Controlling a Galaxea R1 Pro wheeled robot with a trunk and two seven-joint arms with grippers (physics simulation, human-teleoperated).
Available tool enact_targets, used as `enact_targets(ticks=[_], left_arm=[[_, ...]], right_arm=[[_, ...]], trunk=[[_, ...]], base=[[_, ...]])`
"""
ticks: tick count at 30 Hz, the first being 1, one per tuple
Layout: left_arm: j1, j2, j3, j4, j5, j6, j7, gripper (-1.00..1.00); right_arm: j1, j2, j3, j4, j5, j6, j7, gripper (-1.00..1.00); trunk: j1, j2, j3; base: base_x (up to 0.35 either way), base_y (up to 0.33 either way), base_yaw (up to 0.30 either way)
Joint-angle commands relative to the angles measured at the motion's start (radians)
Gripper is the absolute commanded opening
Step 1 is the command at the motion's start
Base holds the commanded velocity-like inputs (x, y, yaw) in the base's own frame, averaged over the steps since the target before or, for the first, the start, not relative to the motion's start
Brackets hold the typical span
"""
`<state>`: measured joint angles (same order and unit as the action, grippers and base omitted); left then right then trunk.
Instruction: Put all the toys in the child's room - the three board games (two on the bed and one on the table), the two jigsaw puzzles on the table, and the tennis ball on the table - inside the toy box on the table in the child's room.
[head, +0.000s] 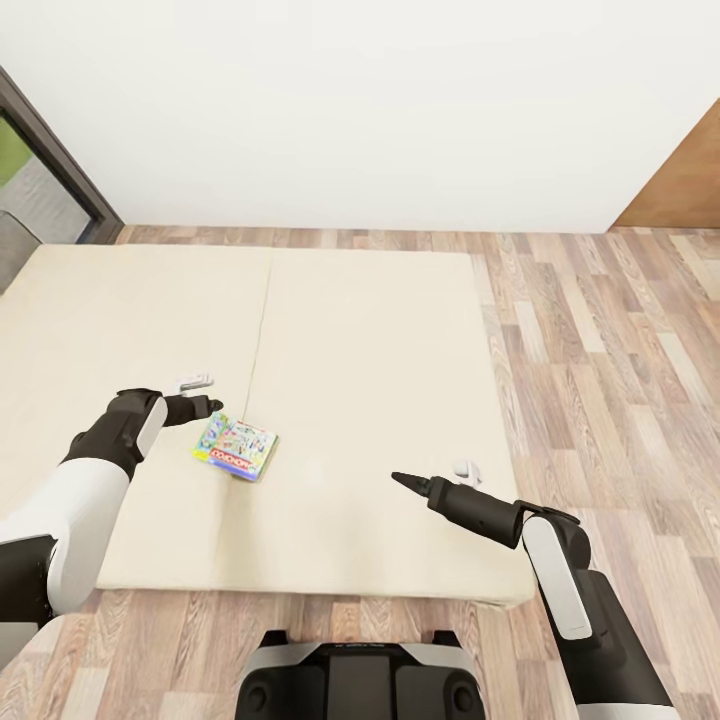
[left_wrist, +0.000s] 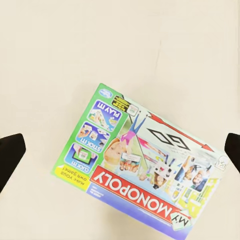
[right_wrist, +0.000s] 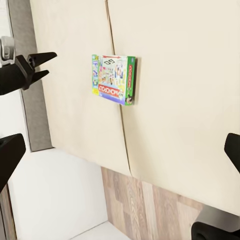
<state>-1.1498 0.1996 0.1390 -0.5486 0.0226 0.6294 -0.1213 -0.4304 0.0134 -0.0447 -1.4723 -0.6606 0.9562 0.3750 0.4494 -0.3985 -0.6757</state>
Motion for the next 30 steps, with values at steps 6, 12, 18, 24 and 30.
enact_targets(ticks=[6, 12, 18, 24, 30], left_arm=[[-0.001, 0.0, 0.004, -0.001, 0.002, 0.005, -0.003, 1.0], [-0.001, 0.0, 0.004, 0.002, 0.001, -0.017, -0.003, 1.0], [-0.001, 0.0, 0.004, 0.014, 0.001, -0.038, -0.003, 1.0], [-0.001, 0.0, 0.004, 0.02, 0.002, -0.043, -0.003, 1.0], [-0.001, 0.0, 0.004, 0.022, 0.001, -0.045, -0.003, 1.0]], right_arm=[[-0.001, 0.002, -0.003, 0.001, 0.007, 0.006, 0.008, 1.0], [-0.001, 0.001, -0.003, 0.001, 0.007, 0.005, 0.008, 1.0], [-0.001, 0.002, -0.003, -0.001, 0.007, 0.004, 0.008, 1.0], [-0.001, 0.002, -0.003, -0.001, 0.007, 0.005, 0.008, 1.0], [-0.001, 0.003, -0.003, 0.001, 0.007, 0.005, 0.008, 1.0]], trunk=[[0.001, -0.001, 0.002], [0.001, -0.001, 0.003], [0.001, -0.001, 0.002], [0.001, -0.001, -0.005], [0.001, -0.001, -0.014]], base=[[0.0, 0.0, 0.0], [0.0, 0.0, 0.0], [0.0, 0.0, 0.0], [0.0, 0.0, 0.0], [0.0, 0.0, 0.0]])
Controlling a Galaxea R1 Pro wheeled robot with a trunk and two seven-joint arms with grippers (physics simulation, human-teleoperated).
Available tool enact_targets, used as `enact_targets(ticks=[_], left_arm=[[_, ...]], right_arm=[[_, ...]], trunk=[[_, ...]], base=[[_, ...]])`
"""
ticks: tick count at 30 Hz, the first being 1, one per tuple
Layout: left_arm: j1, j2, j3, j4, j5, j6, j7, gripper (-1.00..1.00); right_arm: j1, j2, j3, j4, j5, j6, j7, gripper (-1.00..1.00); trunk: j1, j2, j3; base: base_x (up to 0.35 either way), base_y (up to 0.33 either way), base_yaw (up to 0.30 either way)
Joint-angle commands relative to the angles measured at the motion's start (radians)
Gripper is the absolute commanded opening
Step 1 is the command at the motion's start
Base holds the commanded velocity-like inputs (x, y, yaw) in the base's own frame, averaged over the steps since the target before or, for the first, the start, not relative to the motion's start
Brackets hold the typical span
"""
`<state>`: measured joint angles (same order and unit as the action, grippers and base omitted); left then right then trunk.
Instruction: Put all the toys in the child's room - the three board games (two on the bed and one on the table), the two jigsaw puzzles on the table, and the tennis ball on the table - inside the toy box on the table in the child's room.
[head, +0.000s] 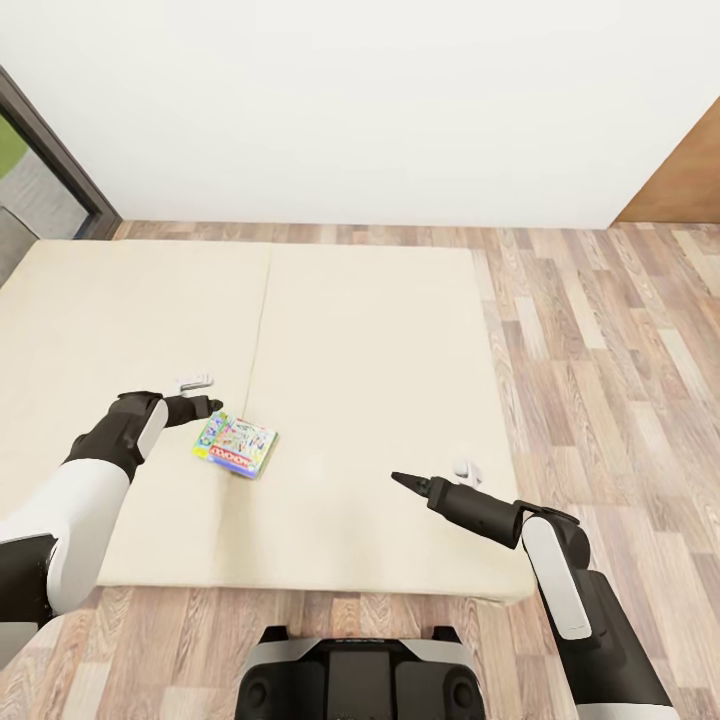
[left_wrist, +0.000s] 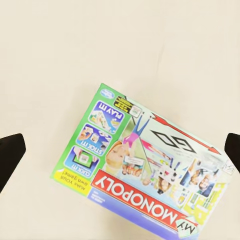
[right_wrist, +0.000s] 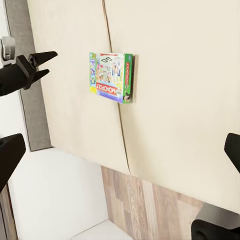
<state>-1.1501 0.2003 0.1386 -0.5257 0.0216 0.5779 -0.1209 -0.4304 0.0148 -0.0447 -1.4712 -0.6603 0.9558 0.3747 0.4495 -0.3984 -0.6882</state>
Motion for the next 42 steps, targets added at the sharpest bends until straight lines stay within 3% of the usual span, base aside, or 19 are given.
enact_targets(ticks=[1, 16, 42], left_arm=[[-0.001, 0.0, 0.004, -0.001, 0.002, 0.006, -0.003, 1.0], [-0.006, -0.001, 0.005, 0.0, 0.003, 0.005, -0.003, 1.0], [-0.106, -0.008, 0.003, -0.001, -0.002, 0.016, -0.003, 1.0]], right_arm=[[-0.001, 0.001, -0.003, 0.0, 0.006, 0.006, 0.009, 1.0], [-0.001, 0.002, -0.002, -0.001, 0.006, 0.007, 0.007, 1.0], [-0.004, -0.011, -0.014, 0.02, 0.002, 0.039, -0.015, 1.0]], trunk=[[0.0, -0.002, -0.003], [0.0, -0.002, -0.027], [0.0, -0.002, -0.07]], base=[[0.0, 0.0, 0.0], [0.0, 0.0, 0.0], [0.0, 0.0, 0.0]])
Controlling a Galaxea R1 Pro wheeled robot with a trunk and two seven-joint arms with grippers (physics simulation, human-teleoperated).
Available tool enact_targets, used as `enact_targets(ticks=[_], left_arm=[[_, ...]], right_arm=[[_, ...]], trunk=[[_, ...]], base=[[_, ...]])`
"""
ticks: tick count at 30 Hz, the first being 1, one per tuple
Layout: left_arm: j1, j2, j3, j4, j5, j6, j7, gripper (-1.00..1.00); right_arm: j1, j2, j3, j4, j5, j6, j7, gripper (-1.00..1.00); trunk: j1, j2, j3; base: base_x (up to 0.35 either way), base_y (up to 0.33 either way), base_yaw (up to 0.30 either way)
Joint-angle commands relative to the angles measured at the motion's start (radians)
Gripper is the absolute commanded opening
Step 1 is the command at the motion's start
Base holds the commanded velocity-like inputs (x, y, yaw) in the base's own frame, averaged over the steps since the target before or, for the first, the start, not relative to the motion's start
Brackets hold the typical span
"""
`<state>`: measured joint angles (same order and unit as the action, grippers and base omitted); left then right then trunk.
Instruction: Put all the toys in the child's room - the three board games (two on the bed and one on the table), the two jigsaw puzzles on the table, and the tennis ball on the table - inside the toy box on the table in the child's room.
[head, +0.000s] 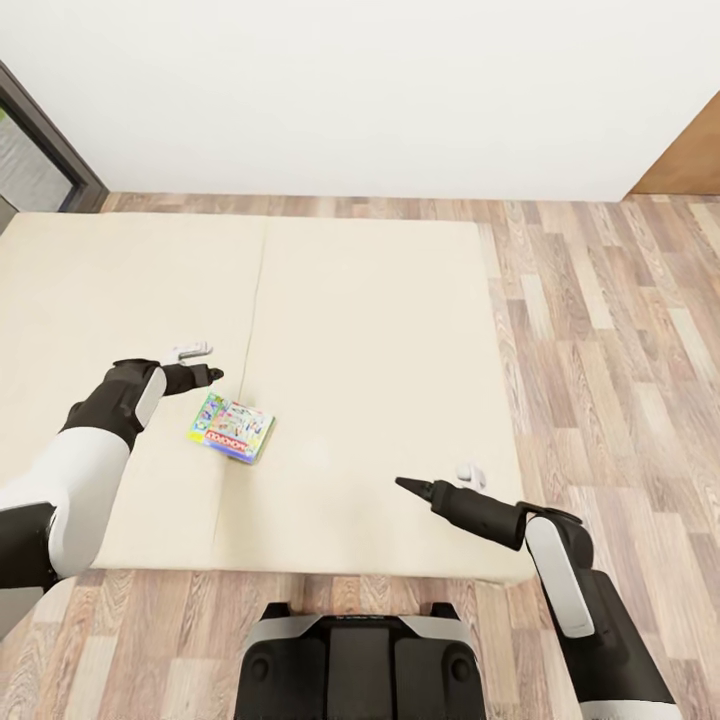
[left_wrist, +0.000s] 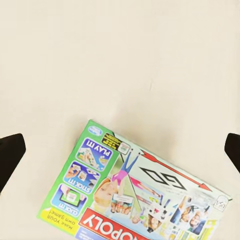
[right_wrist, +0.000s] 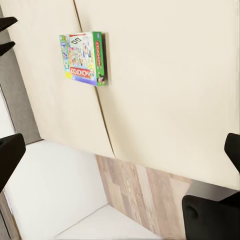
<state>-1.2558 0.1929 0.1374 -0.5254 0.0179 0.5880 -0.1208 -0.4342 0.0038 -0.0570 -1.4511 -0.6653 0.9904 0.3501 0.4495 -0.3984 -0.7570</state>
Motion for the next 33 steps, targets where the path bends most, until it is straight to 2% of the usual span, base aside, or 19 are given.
enact_targets(ticks=[1, 7, 18, 23, 33], left_arm=[[-0.003, 0.0, 0.004, -0.001, 0.001, 0.007, -0.003, 1.0], [-0.01, -0.005, 0.004, -0.001, -0.001, 0.011, -0.003, 1.0], [-0.032, -0.007, 0.001, -0.001, -0.001, 0.013, -0.002, 1.0], [-0.046, -0.008, 0.001, -0.001, -0.001, 0.014, -0.002, 1.0], [-0.054, -0.008, -0.002, 0.024, -0.001, 0.009, 0.013, 1.0]], right_arm=[[-0.002, 0.0, -0.003, 0.006, 0.007, 0.006, 0.009, 1.0], [-0.016, 0.001, -0.007, 0.023, 0.008, 0.012, 0.006, 1.0], [-0.094, 0.001, -0.009, 0.034, 0.006, 0.045, 0.0, 1.0], [-0.127, 0.003, -0.009, 0.044, 0.005, 0.052, -0.026, 1.0], [-0.151, 0.002, -0.007, 0.049, 0.003, 0.057, -0.056, 1.0]], trunk=[[0.0, -0.002, -0.003], [0.0, -0.002, -0.013], [0.0, -0.002, -0.031], [0.0, -0.002, -0.039], [0.0, -0.002, -0.055]], base=[[0.0, 0.0, 0.0], [0.0, 0.0, 0.0], [0.0, 0.0, 0.0], [0.0, 0.0, 0.0], [0.0, 0.0, 0.0]])
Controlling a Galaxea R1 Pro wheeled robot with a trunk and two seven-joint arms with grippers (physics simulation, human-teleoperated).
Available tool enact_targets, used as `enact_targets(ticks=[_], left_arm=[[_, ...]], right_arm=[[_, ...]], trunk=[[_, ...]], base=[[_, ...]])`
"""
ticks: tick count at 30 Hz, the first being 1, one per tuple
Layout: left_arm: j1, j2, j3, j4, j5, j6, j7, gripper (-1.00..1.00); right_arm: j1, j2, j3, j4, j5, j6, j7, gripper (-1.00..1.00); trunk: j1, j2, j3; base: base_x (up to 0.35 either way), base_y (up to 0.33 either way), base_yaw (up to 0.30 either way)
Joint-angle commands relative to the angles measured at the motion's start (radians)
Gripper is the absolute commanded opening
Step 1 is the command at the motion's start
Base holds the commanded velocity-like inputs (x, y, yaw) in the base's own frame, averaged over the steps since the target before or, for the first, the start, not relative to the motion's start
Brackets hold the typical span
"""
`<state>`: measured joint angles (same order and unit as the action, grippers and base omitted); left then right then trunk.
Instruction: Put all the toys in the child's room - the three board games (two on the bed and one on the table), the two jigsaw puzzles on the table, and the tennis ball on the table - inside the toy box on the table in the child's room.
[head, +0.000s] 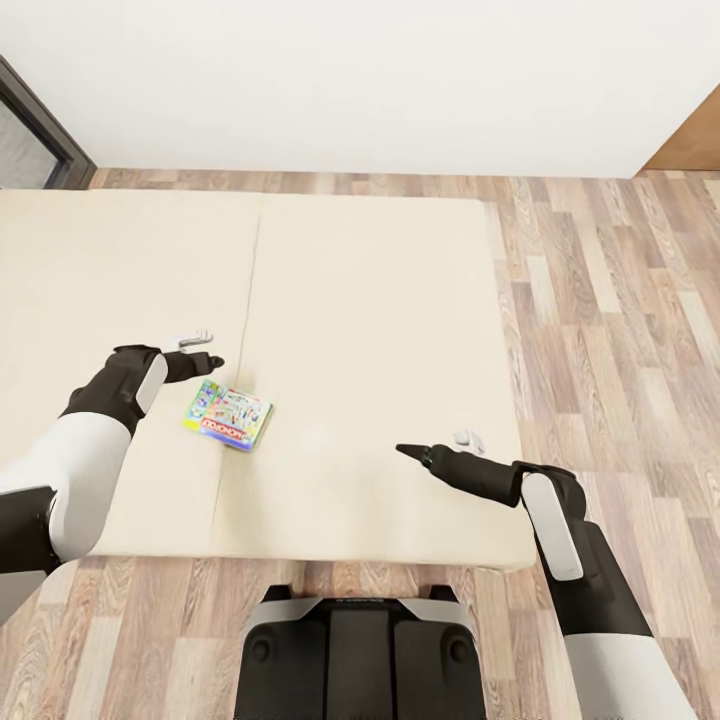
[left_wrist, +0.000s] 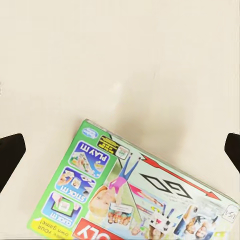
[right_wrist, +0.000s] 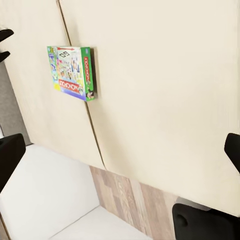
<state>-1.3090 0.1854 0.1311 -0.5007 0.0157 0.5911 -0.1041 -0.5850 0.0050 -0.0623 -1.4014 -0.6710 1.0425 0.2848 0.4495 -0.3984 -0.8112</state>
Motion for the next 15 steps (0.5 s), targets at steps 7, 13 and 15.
enact_targets(ticks=[7, 13, 15], left_arm=[[-0.001, 0.002, 0.004, 0.007, 0.001, 0.003, 0.009, 1.0], [-0.001, 0.005, 0.004, 0.011, 0.002, 0.0, 0.011, 1.0], [-0.001, 0.006, 0.005, 0.013, 0.003, -0.001, 0.011, 1.0]], right_arm=[[-0.008, -0.001, -0.002, -0.001, 0.008, 0.005, 0.007, 1.0], [-0.011, -0.003, -0.002, -0.001, 0.008, 0.005, 0.007, 1.0], [-0.012, -0.003, -0.002, -0.002, 0.008, 0.005, 0.007, 1.0]], trunk=[[0.0, -0.002, -0.013], [0.0, -0.002, -0.022], [0.0, -0.002, -0.026]], base=[[0.0, 0.0, 0.0], [0.0, 0.0, 0.0], [0.0, 0.0, 0.0]])
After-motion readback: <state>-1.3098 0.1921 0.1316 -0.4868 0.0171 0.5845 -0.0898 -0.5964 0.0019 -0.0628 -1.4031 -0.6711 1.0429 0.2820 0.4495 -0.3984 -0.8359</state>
